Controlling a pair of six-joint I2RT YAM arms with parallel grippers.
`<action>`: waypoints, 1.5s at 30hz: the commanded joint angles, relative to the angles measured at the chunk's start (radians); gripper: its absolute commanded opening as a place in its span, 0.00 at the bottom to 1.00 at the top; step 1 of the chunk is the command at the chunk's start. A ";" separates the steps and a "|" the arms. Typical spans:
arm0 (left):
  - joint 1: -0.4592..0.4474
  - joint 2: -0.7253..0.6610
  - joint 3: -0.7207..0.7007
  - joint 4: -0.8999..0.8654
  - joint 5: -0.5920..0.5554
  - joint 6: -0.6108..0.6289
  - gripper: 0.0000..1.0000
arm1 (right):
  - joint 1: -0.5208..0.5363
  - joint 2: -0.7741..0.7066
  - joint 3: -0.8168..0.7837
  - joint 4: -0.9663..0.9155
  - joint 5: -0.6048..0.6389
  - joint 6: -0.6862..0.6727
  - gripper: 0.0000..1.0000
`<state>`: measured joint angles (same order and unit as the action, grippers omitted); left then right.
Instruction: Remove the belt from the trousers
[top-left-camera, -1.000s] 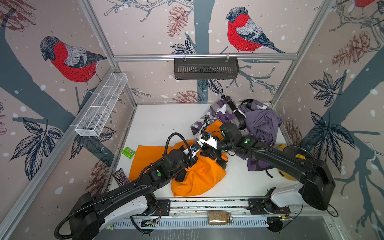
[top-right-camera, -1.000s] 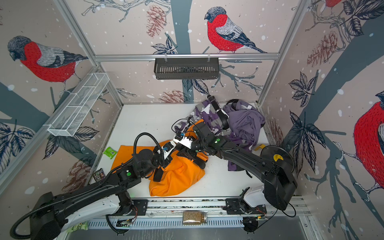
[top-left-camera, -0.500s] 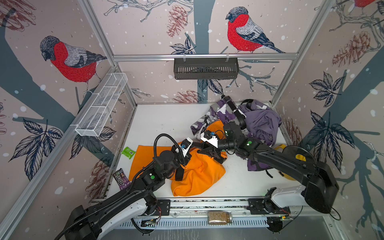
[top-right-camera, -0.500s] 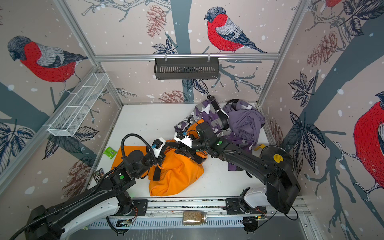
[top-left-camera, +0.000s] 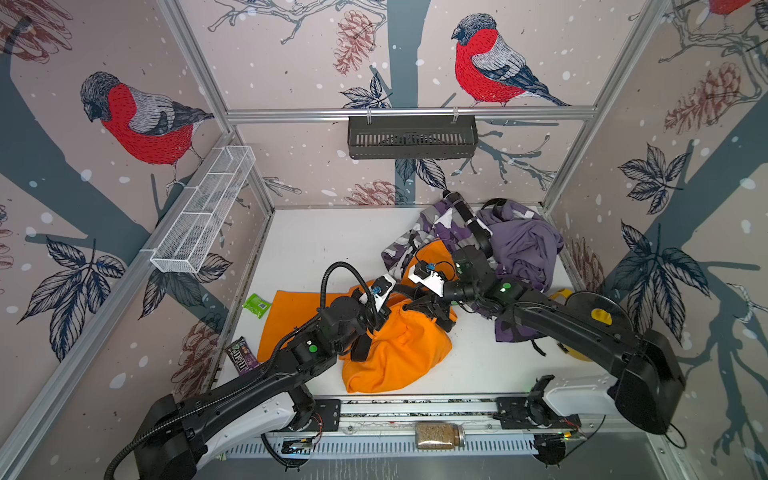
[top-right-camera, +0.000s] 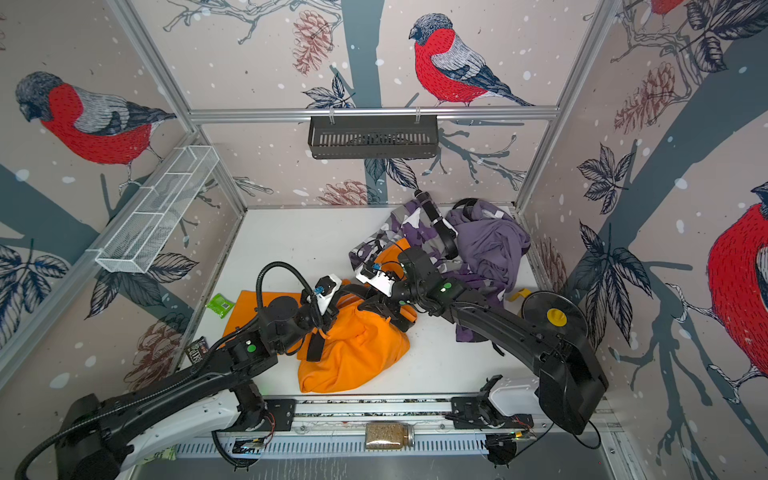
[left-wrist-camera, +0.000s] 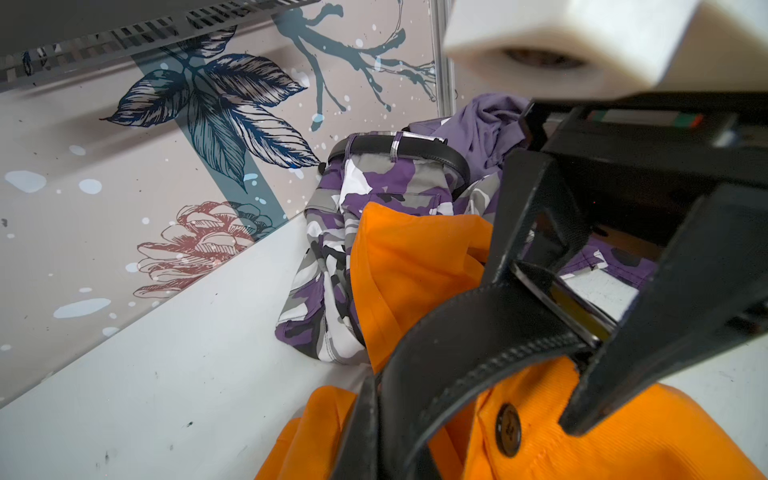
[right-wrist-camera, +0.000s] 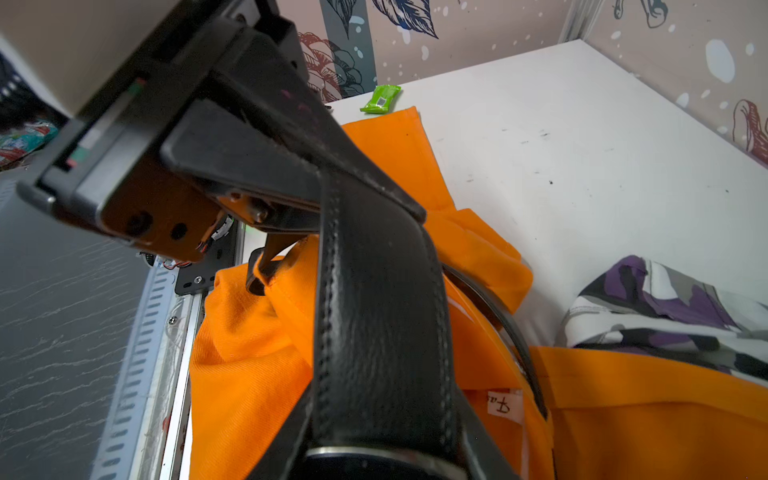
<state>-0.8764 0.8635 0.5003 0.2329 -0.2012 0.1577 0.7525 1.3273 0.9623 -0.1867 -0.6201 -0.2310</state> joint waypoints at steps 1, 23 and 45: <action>-0.008 -0.009 0.012 0.026 -0.228 -0.078 0.00 | -0.008 -0.005 0.005 -0.044 0.047 0.022 0.00; -0.021 0.033 -0.021 0.148 0.025 0.002 0.00 | -0.026 0.050 0.014 -0.042 0.154 0.083 0.10; -0.038 0.050 0.004 0.055 -0.046 -0.010 0.00 | 0.206 -0.112 -0.117 0.138 0.675 0.134 0.82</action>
<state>-0.9134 0.9070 0.4919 0.2775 -0.2241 0.1562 0.9607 1.2259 0.8482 -0.1066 -0.0105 -0.0654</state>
